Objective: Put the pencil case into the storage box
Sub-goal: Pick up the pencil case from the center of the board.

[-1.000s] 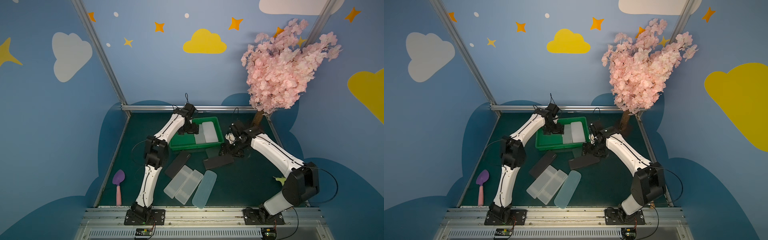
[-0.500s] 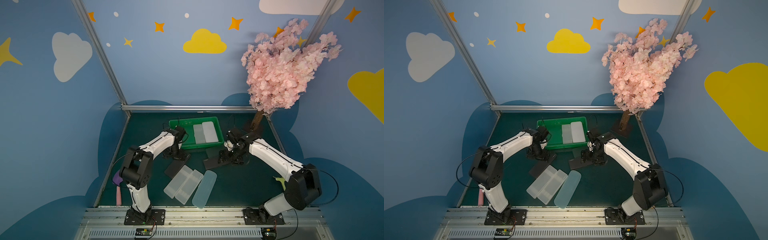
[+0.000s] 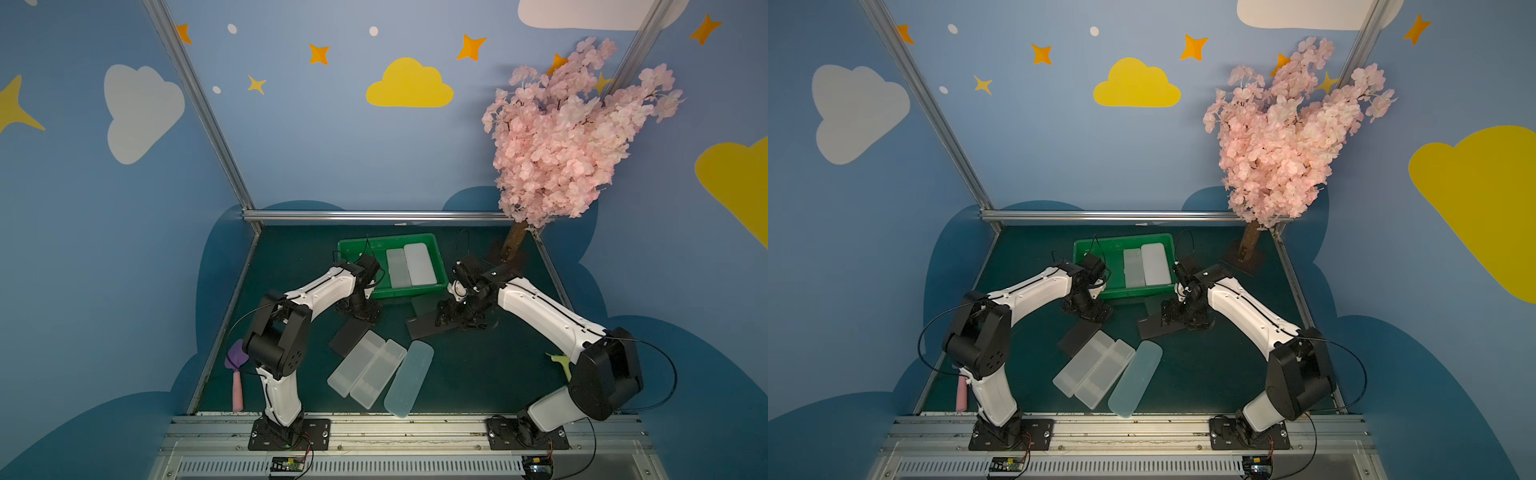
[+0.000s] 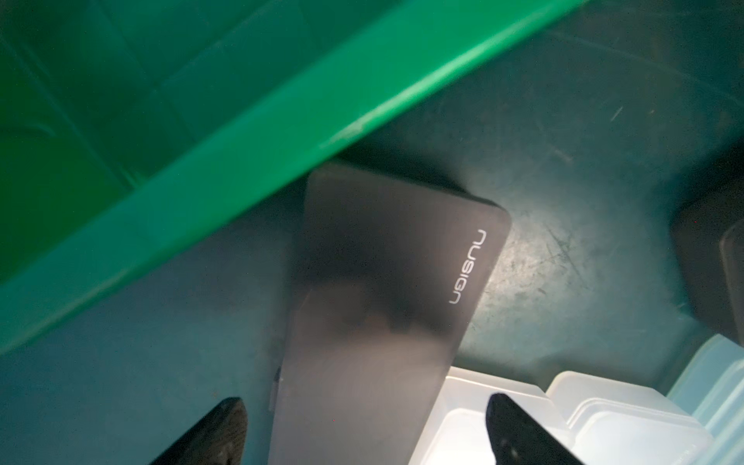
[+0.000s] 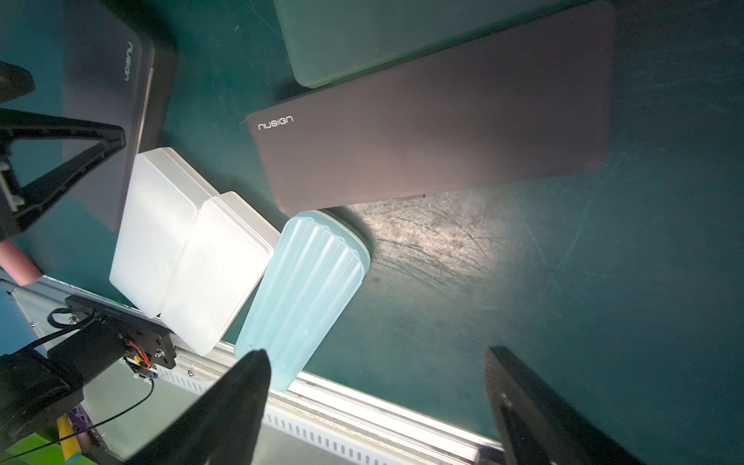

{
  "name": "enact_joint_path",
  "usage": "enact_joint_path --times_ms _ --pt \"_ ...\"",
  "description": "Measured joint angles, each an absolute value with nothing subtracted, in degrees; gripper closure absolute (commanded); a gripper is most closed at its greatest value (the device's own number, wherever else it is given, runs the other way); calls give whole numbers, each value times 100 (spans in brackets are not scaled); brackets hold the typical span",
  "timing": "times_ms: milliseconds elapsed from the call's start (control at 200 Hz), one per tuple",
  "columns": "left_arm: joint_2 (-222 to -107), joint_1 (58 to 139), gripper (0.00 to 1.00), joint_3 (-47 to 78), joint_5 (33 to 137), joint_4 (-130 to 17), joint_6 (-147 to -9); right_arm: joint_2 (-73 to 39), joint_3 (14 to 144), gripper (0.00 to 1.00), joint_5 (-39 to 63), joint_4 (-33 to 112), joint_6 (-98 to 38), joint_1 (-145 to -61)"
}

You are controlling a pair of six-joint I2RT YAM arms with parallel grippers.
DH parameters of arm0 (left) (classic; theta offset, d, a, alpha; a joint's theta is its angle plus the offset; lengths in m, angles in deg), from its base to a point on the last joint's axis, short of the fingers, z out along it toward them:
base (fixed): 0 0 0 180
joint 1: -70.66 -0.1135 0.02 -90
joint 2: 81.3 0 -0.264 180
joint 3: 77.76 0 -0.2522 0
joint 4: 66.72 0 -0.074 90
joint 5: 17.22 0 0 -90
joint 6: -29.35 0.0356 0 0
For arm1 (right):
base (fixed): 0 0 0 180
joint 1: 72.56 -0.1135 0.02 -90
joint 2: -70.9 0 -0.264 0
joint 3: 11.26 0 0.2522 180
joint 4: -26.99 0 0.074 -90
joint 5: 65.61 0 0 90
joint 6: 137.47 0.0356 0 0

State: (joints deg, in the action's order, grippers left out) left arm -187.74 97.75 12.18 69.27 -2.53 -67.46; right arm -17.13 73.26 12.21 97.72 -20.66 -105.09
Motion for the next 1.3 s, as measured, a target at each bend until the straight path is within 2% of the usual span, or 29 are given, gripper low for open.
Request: enact_joint_path --times_ms 225,380,631,776,1302 --pt "-19088 9812 5 1205 6936 -393 -6632 -1713 7326 12 1223 9770 -2066 -10513" --pt "-19230 9856 10 1199 6890 -506 -6595 -1713 7326 12 1225 9770 -2066 -10529" --pt "-19086 9908 31 1516 6759 -845 -6508 -1713 7315 12 1236 9768 -2066 -10529" --pt "-18793 9924 38 1863 6645 -830 -6538 -1713 7309 12 1234 9753 -2066 -10529" --pt "-17296 9917 39 1900 6053 165 -6772 -1735 7309 12 1212 9711 -2070 -10529"
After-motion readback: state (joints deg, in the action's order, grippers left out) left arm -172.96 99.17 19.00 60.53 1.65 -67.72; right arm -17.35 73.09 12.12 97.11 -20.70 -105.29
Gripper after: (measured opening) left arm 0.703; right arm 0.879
